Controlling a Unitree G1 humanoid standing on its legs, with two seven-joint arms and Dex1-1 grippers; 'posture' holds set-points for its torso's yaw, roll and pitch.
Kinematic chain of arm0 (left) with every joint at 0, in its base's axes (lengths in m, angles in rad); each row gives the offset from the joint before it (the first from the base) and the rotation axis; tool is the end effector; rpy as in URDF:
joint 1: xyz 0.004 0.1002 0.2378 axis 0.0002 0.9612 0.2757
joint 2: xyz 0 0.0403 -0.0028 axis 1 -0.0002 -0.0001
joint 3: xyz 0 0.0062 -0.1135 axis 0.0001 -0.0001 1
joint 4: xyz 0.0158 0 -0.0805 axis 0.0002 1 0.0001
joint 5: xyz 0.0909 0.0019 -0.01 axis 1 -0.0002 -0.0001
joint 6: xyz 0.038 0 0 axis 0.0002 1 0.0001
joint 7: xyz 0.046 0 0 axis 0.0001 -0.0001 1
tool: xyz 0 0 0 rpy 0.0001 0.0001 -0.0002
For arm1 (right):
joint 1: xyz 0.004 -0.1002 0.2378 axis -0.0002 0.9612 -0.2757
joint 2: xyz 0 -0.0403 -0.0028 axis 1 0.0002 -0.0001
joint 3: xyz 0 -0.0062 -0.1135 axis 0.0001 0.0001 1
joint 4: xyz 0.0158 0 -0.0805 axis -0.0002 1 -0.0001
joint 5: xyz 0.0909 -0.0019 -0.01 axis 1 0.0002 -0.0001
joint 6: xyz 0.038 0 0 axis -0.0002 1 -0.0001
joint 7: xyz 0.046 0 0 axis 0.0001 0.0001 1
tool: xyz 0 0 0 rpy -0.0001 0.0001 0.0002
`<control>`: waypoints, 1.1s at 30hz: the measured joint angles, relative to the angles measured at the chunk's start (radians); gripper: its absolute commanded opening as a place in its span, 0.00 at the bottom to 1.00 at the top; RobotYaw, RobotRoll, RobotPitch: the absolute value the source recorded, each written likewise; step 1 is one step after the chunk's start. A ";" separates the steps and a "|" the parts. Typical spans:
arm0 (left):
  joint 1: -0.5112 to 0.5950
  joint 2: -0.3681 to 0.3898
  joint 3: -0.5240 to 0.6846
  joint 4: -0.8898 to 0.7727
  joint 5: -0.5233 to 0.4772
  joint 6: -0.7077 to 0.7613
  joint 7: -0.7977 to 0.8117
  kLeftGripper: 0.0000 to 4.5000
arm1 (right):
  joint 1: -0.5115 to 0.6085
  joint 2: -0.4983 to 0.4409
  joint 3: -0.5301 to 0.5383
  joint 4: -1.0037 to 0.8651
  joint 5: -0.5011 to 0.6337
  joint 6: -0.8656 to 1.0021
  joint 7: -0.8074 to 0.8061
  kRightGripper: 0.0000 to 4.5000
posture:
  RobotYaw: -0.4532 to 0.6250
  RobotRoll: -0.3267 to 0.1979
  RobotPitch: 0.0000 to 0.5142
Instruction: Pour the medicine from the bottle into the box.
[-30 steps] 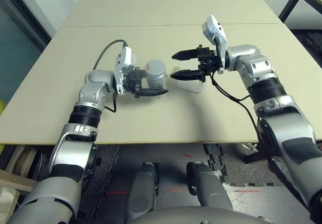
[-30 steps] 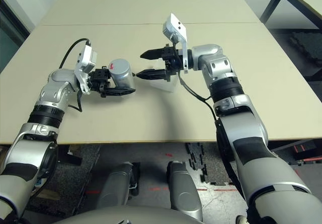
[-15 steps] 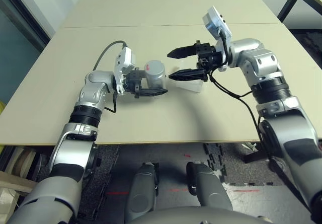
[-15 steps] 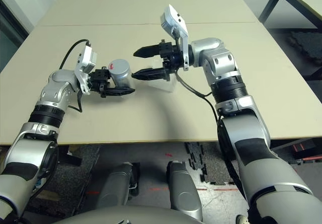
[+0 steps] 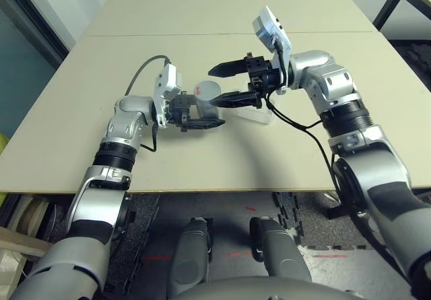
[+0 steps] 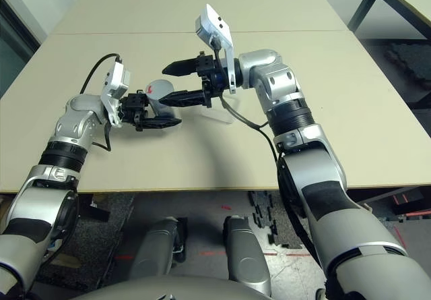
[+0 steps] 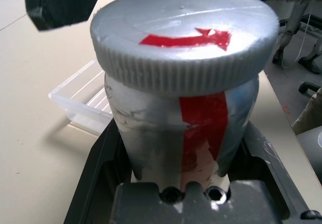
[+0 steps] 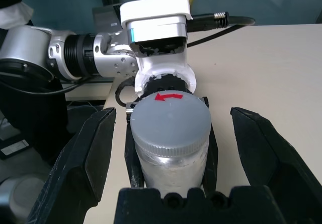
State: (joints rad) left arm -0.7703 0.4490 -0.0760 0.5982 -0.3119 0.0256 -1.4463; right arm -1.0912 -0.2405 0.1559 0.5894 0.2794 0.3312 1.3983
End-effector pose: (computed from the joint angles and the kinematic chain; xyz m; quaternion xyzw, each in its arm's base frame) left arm 0.3315 0.2141 0.1490 0.1034 -0.0062 -0.6582 0.7457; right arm 0.3567 -0.1132 0.2189 -0.0886 -0.0024 0.7304 0.6772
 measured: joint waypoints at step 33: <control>0.006 -0.001 0.014 -0.004 0.000 0.004 0.001 0.60 | -0.017 0.051 -0.066 -0.001 0.081 0.120 -0.055 0.58 | 0.44 0.62 0.25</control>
State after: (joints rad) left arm -0.7644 0.4479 -0.0617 0.5941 -0.3116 0.0296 -1.4455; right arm -1.1082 -0.1900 0.0897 0.5880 0.3603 0.4508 1.3437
